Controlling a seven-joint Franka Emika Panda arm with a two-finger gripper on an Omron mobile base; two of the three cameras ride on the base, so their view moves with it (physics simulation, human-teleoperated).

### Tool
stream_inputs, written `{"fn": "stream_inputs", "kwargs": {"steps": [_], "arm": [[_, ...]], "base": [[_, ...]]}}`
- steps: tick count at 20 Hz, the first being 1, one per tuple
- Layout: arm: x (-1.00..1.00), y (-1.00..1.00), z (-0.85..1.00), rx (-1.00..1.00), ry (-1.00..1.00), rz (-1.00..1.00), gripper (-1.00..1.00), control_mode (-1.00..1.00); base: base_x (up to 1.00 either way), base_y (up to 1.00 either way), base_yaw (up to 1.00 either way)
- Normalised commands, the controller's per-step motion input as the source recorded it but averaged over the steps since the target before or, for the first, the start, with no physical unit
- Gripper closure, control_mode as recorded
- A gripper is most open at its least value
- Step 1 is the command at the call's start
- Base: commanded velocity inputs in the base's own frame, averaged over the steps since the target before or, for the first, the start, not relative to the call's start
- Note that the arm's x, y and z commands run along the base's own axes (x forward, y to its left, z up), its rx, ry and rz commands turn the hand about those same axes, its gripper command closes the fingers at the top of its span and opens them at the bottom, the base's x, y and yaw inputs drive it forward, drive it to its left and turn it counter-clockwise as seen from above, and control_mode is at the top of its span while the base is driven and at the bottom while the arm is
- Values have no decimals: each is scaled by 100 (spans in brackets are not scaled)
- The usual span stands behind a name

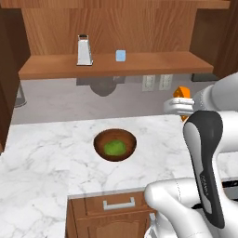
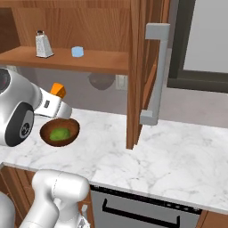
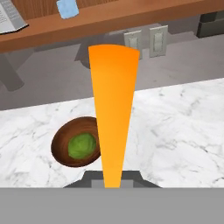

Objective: Pick the cheese from the fridge and the cheese grater from the cabinet and place them next to the salad bowl.

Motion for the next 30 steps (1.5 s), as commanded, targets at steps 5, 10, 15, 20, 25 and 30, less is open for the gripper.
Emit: {"fn": "stream_inputs", "kwargs": {"steps": [5, 10, 15, 20, 25, 30], "arm": [[0, 0, 0, 0, 0, 0, 100, 100], [0, 0, 0, 0, 0, 0, 100, 100], [0, 0, 0, 0, 0, 0, 100, 100], [0, 0, 0, 0, 0, 0, 100, 100], [4, 0, 0, 0, 0, 0, 100, -100], [24, -2, 0, 0, 0, 0, 100, -100]], "base": [[15, 5, 0], [18, 2, 0], [0, 0, 0], [0, 0, 0], [0, 0, 0], [0, 0, 0]]}}
